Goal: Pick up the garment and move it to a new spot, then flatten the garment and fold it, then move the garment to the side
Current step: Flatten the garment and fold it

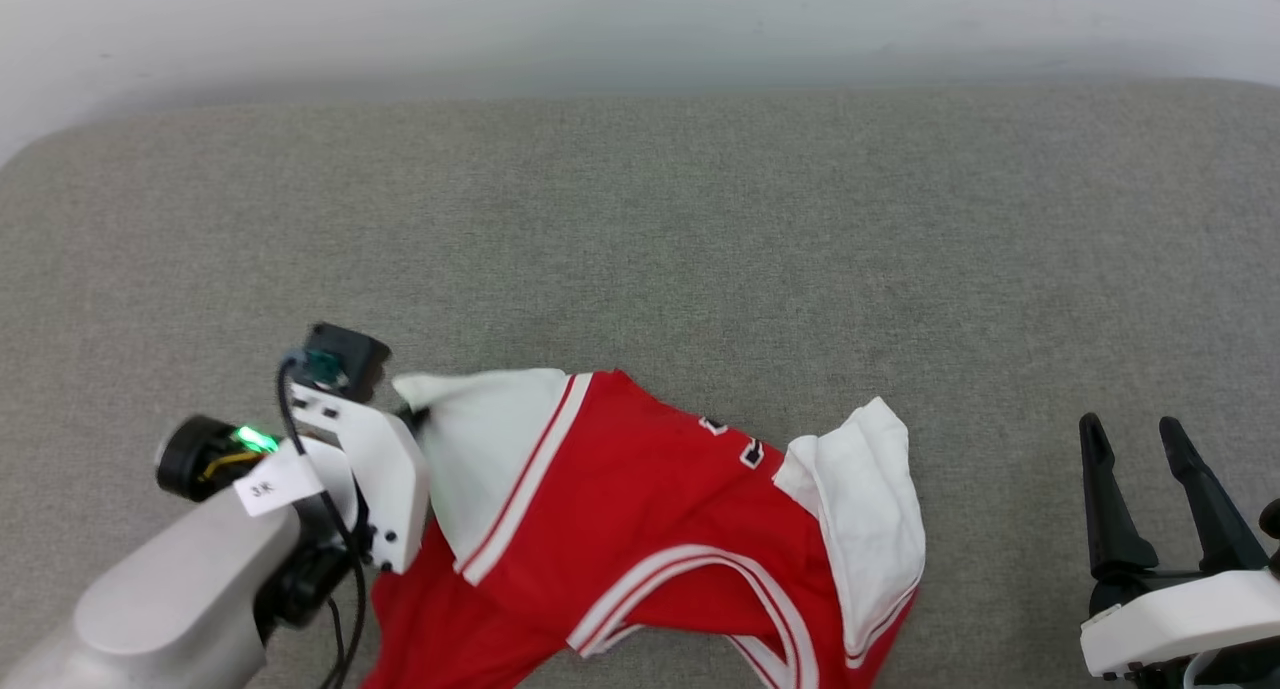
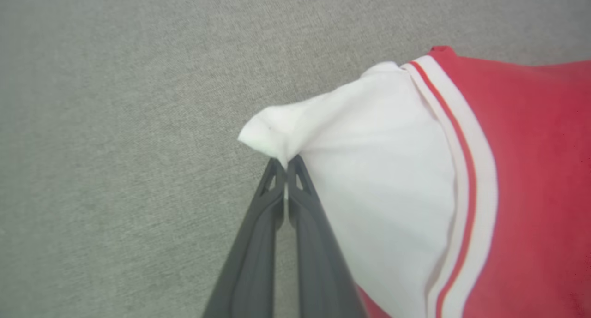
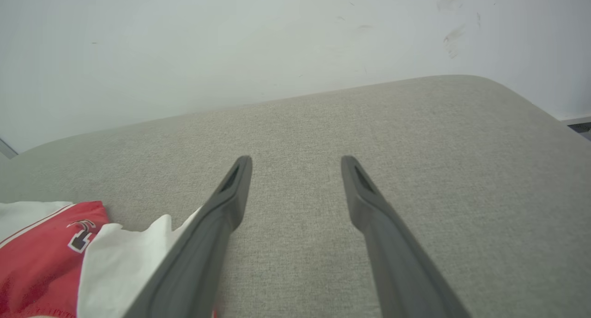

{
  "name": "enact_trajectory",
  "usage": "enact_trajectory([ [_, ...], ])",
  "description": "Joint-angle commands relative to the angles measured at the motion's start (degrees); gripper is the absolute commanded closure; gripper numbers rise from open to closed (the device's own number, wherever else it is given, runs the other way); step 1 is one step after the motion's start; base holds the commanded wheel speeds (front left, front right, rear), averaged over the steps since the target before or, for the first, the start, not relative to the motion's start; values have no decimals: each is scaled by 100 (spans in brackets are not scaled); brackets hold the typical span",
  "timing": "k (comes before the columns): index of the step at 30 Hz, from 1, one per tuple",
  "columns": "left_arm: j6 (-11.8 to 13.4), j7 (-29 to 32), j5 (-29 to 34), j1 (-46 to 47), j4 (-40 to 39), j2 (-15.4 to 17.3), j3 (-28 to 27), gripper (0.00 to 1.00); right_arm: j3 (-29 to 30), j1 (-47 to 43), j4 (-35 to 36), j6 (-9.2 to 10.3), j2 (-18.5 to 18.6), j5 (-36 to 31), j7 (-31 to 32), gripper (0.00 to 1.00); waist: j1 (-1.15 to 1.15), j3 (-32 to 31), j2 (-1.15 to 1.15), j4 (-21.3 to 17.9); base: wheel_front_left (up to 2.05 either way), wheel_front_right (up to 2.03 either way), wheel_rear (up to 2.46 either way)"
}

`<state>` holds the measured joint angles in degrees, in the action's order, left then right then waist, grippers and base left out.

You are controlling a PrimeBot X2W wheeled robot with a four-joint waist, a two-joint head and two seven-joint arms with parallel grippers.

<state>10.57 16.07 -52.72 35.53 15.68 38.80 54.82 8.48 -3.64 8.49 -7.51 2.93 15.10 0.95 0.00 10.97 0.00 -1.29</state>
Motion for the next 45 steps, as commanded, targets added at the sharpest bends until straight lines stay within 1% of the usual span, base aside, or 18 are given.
enact_trajectory([
  [1,88,-159,66,69,-30,41,-81,100,5,-18,-22,4,-9,22,-17,0,0,-42,0,33,0,0,0],
  [4,327,-632,165,175,-177,165,-376,100,16,-28,-44,4,-9,42,4,0,0,-79,0,63,0,0,0],
  [6,496,-766,193,142,-295,311,-514,100,27,-49,-47,4,-9,58,16,0,0,-87,0,77,0,0,0],
  [9,741,-812,68,-47,-435,541,-717,100,54,-82,-54,4,-9,85,29,0,0,-71,0,91,0,0,0],
  [12,1006,-882,-232,-345,-456,727,-988,100,50,-80,-74,4,-8,116,21,0,0,-52,0,73,0,0,0],
  [15,1146,-915,-652,-812,-326,819,-1209,100,20,-51,-106,4,-9,145,-1,0,0,-17,0,31,0,0,0],
  [17,1171,-939,-964,-1137,-228,776,-1326,100,10,-29,-132,4,-9,166,-24,0,0,18,0,6,0,0,0],
  [19,1118,-1004,-1199,-1436,-99,714,-1402,100,10,8,-160,4,-9,183,-46,0,0,52,0,-19,0,0,0],
  [25,855,-1449,-1486,-1888,264,271,-1473,100,62,84,-227,4,-9,124,-56,0,0,59,0,-39,0,0,0],
  [26,811,-1576,-1445,-1897,294,210,-1471,45,74,93,-226,4,-9,106,-39,0,0,38,0,-31,0,0,0],
  [27,786,-1741,-1389,-1882,323,155,-1491,0,76,96,-217,4,-9,80,-14,0,0,17,0,-20,0,0,0],
  [30,749,-2337,-1218,-1861,412,-9,-1583,0,35,73,-185,4,-9,-24,104,0,0,-93,0,9,0,0,0],
  [33,835,-2825,-965,-1857,419,-163,-1589,0,-50,5,-168,4,-9,-86,327,0,0,-216,0,45,0,0,0],
  [35,907,-3018,-744,-1867,347,-247,-1677,0,-155,-24,-161,4,-10,-137,553,0,0,-286,0,58,0,0,0],
  [37,983,-3102,-463,-1898,218,-302,-1807,0,-282,-18,-153,4,-9,-153,814,0,0,-347,0,79,0,0,0],
  [39,1049,-3128,-122,-1939,-43,-410,-2072,0,-473,4,-153,4,11,-103,1126,0,0,-407,0,112,0,0,0],
  [42,1152,-3133,492,-2179,-590,-614,-2458,0,-779,102,-178,5,202,7,1637,0,0,-464,0,188,0,0,0],
  [45,1208,-3130,994,-2416,-1094,-801,-2666,0,-1131,246,-241,4,354,205,2155,0,0,-499,0,304,0,0,0],
])
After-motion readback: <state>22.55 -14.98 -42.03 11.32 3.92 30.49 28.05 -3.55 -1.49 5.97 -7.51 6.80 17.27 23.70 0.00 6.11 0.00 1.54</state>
